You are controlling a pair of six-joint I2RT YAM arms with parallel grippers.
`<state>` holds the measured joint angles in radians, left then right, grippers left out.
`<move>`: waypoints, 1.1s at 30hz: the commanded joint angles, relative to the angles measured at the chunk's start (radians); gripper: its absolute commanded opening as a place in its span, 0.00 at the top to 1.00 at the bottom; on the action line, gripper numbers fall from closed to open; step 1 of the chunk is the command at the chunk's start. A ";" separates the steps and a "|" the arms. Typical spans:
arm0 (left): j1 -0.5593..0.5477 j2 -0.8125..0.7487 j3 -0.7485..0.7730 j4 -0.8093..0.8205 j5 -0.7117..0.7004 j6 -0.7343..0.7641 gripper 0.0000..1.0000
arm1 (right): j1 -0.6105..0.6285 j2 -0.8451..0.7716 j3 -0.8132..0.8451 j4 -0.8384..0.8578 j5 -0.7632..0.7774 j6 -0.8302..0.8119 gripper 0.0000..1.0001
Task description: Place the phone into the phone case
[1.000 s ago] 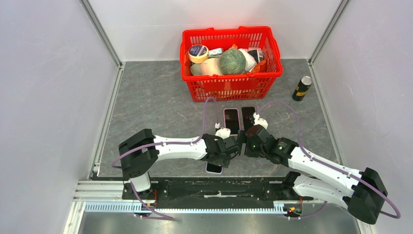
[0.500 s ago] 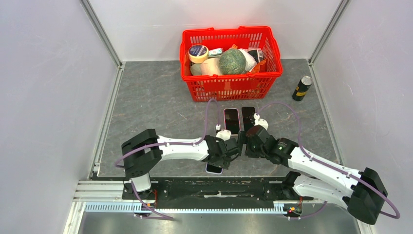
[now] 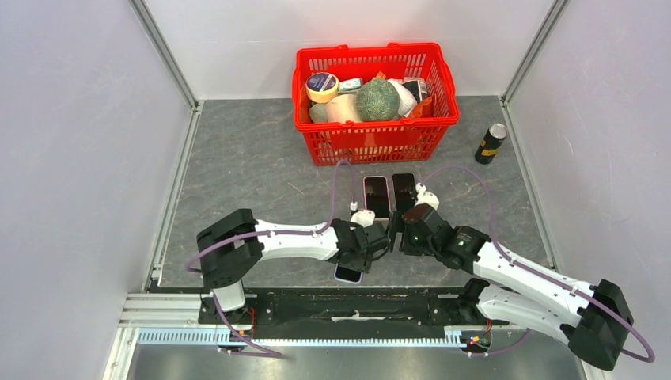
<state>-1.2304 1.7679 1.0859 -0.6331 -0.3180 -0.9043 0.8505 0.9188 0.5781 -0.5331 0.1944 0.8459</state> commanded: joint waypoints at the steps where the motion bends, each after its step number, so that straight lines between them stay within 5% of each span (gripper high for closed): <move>1: 0.097 -0.002 -0.047 0.041 -0.076 -0.004 0.63 | -0.008 -0.021 0.006 0.004 0.040 0.002 0.08; 16: 0.389 0.104 0.109 0.110 -0.069 0.146 0.65 | -0.019 -0.013 0.005 -0.010 0.040 -0.013 0.08; 33: 0.477 0.312 0.408 0.059 -0.159 0.283 0.65 | -0.027 0.004 0.016 -0.013 0.028 -0.025 0.08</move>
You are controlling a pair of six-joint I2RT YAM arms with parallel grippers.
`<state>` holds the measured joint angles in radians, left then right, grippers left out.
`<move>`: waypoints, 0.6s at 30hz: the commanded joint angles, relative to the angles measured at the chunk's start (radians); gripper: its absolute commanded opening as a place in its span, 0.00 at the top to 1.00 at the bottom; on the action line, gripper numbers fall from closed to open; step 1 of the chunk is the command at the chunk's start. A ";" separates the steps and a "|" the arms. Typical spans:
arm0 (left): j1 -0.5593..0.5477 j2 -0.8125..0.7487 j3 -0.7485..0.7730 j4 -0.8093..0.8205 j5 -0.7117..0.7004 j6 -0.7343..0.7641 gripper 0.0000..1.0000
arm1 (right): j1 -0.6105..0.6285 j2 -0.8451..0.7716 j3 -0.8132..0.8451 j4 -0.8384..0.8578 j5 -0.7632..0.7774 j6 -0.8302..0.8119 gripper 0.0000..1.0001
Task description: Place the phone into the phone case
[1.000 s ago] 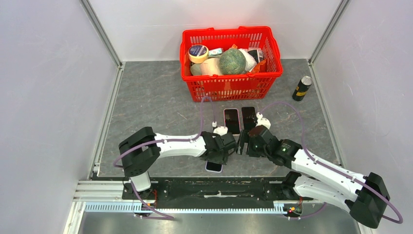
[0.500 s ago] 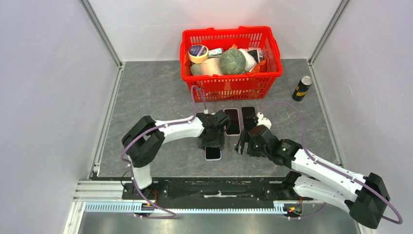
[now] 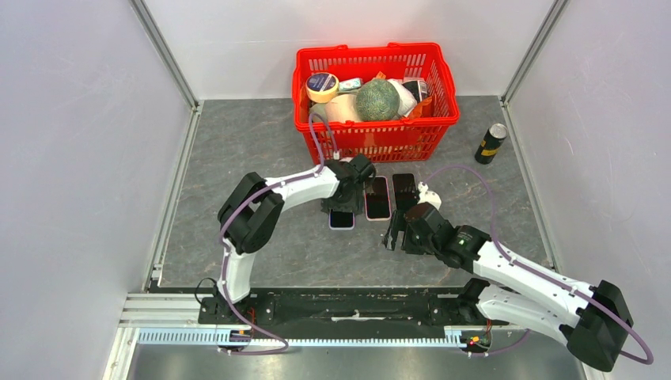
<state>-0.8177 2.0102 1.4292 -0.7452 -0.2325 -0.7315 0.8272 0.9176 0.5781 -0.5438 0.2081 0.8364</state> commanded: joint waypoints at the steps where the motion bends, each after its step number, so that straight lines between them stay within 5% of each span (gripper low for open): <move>1: 0.069 0.082 0.078 0.167 -0.242 0.113 0.65 | -0.005 0.007 0.017 -0.002 0.014 -0.018 0.08; 11: 0.082 0.129 0.117 0.156 -0.223 0.107 0.64 | -0.007 0.019 0.019 -0.002 0.002 -0.020 0.08; 18: 0.083 0.053 0.046 0.191 -0.198 0.099 0.25 | -0.008 0.028 0.024 -0.002 -0.005 -0.023 0.06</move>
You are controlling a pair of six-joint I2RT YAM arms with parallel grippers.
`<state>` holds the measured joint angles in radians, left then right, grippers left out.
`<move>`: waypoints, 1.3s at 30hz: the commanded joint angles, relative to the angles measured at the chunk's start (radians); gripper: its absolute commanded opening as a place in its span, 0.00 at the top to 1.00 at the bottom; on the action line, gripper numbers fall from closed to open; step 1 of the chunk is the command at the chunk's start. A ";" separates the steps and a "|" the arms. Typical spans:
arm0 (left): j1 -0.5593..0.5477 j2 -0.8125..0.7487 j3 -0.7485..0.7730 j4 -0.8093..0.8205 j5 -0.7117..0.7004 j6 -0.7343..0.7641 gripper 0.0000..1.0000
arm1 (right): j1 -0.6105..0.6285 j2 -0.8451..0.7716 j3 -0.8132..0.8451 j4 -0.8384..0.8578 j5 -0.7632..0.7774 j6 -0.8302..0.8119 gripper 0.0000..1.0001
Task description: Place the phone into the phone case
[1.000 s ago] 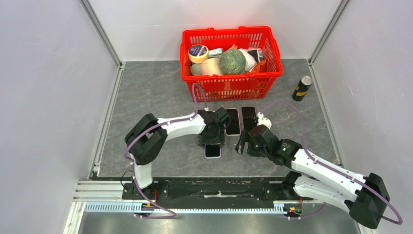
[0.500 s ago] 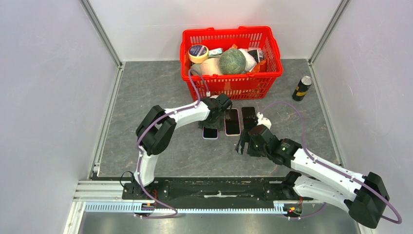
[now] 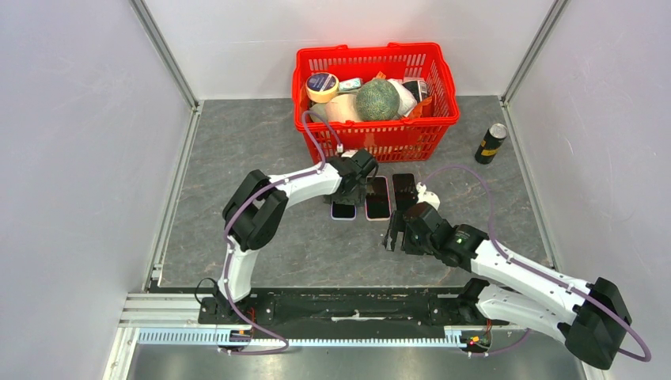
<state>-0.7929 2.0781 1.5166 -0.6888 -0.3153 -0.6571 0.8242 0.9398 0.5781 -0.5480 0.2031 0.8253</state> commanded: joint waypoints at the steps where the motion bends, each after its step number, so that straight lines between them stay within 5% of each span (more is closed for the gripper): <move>1: 0.058 -0.033 -0.055 0.143 -0.110 0.026 0.23 | -0.005 0.008 0.027 0.002 0.002 -0.014 0.05; 8: 0.058 -0.147 -0.157 0.231 -0.068 0.053 0.14 | -0.005 0.027 0.041 0.006 0.002 -0.018 0.03; 28: 0.055 -0.312 -0.285 0.281 0.011 0.080 0.11 | -0.005 0.049 0.052 0.011 0.012 -0.022 0.03; 39: -0.071 -0.593 -0.497 0.259 -0.043 0.033 0.10 | -0.018 0.087 0.119 0.016 0.080 -0.042 0.03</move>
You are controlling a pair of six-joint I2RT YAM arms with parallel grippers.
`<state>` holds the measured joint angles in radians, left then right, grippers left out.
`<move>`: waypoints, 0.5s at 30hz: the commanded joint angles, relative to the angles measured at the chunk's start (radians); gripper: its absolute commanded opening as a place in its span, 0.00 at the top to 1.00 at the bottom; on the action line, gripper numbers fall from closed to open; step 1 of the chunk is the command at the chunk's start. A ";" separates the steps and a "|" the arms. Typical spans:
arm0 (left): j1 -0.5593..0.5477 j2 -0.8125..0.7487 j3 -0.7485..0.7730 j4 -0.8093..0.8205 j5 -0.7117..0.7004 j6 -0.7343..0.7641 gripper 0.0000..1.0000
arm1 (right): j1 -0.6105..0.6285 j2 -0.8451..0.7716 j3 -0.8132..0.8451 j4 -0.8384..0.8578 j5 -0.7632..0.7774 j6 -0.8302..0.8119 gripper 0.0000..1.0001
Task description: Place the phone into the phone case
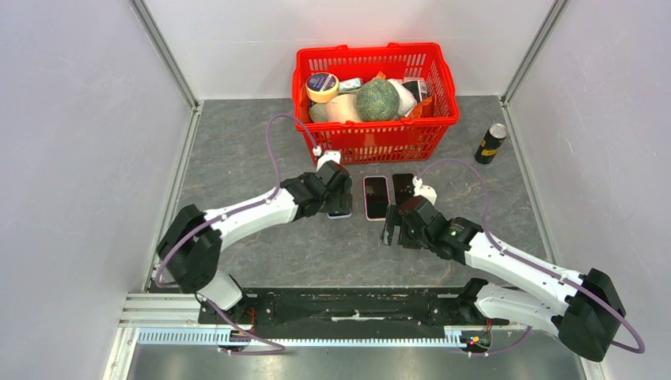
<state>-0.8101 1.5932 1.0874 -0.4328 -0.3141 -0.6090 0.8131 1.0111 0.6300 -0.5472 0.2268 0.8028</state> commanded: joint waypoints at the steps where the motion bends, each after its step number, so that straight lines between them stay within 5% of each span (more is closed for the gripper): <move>1: -0.063 -0.140 -0.089 0.004 -0.042 -0.021 0.10 | -0.010 0.022 0.072 0.021 0.060 -0.022 0.03; 15: -0.104 -0.492 -0.307 -0.024 -0.056 -0.071 0.10 | -0.021 0.054 0.098 0.069 0.107 -0.005 0.03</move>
<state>-0.9104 1.1755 0.8036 -0.4583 -0.3347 -0.6476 0.8001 1.0554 0.6846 -0.5144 0.2817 0.7921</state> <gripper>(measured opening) 0.896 0.968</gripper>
